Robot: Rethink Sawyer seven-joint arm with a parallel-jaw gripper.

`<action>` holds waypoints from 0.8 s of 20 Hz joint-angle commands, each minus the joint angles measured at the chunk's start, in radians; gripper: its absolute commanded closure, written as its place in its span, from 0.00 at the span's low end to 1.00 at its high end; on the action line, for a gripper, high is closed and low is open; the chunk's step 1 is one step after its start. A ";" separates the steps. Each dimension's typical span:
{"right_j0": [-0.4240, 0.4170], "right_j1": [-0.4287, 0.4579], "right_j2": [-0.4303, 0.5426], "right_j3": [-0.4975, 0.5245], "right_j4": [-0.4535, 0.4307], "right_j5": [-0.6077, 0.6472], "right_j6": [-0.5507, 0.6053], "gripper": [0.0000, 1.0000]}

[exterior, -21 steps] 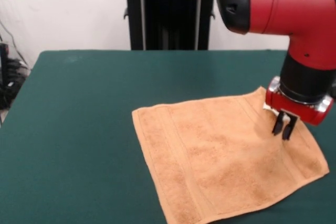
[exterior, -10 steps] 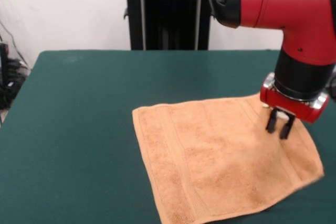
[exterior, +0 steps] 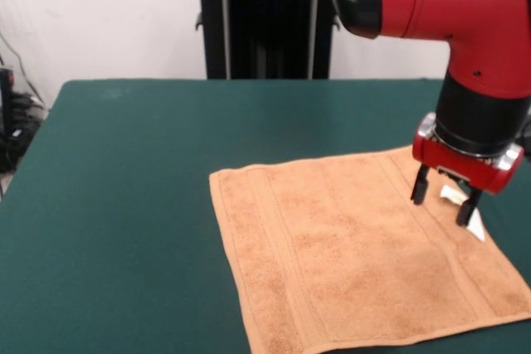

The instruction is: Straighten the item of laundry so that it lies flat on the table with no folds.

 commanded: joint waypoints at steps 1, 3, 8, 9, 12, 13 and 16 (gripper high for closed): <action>-0.004 0.026 0.105 0.025 -0.005 0.077 0.047 0.00; -0.005 0.022 0.103 0.023 -0.009 0.083 0.043 0.00; -0.022 -0.010 0.090 0.014 -0.031 0.153 -0.001 0.00; -0.026 -0.014 0.085 0.004 -0.038 0.171 -0.012 0.00; -0.043 -0.020 0.070 -0.037 -0.066 0.215 -0.056 0.00; -0.052 -0.023 0.068 -0.045 -0.073 0.225 -0.072 0.00; -0.080 -0.015 0.070 -0.073 -0.115 0.204 -0.146 0.00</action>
